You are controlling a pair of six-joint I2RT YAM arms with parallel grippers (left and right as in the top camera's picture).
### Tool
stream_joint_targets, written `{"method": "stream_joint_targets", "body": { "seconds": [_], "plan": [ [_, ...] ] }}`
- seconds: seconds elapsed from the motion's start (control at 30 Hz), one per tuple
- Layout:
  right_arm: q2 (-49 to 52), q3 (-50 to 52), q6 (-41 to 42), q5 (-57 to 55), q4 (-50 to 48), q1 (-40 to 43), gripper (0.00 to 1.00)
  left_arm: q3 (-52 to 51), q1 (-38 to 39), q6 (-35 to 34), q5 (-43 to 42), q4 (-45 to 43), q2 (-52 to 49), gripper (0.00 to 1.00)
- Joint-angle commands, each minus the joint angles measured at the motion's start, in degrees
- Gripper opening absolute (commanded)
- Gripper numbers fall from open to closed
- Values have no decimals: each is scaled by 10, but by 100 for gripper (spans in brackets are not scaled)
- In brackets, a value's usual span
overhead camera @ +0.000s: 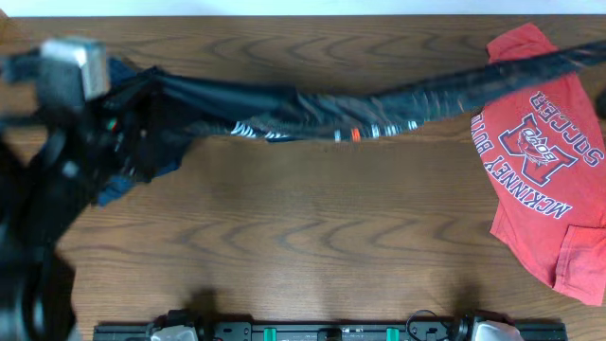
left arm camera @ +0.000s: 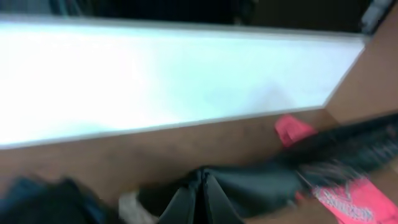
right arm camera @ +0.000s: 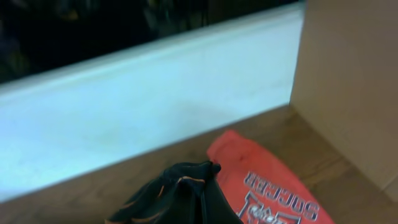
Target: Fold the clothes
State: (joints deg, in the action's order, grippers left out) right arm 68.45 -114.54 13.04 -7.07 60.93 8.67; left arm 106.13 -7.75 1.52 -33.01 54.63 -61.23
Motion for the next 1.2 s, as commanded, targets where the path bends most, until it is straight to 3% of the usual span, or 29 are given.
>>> {"method": "stream_joint_targets", "body": {
  "seconds": [0.0,0.27,0.67,0.8,0.97,1.07,1.17],
  "plan": [
    [4,2,9,-22,-10,3,1,8,-3,-14,55,-26,28,6],
    [62,2,9,-9,-7,3,1,7,-3,-22,54,-25,-19,6],
    [304,2,2,54,-13,-7,1,7,28,-22,52,-7,-305,6],
    [392,2,2,68,-108,-12,1,7,39,-38,52,-111,-400,6],
    [421,-12,62,80,-261,-15,1,10,36,-132,52,-364,-439,6],
    [413,-75,77,78,-288,-13,1,55,25,-203,52,-463,-434,6],
    [412,-174,64,47,-269,-13,1,142,9,-233,52,-489,-433,6]
  ]
}}
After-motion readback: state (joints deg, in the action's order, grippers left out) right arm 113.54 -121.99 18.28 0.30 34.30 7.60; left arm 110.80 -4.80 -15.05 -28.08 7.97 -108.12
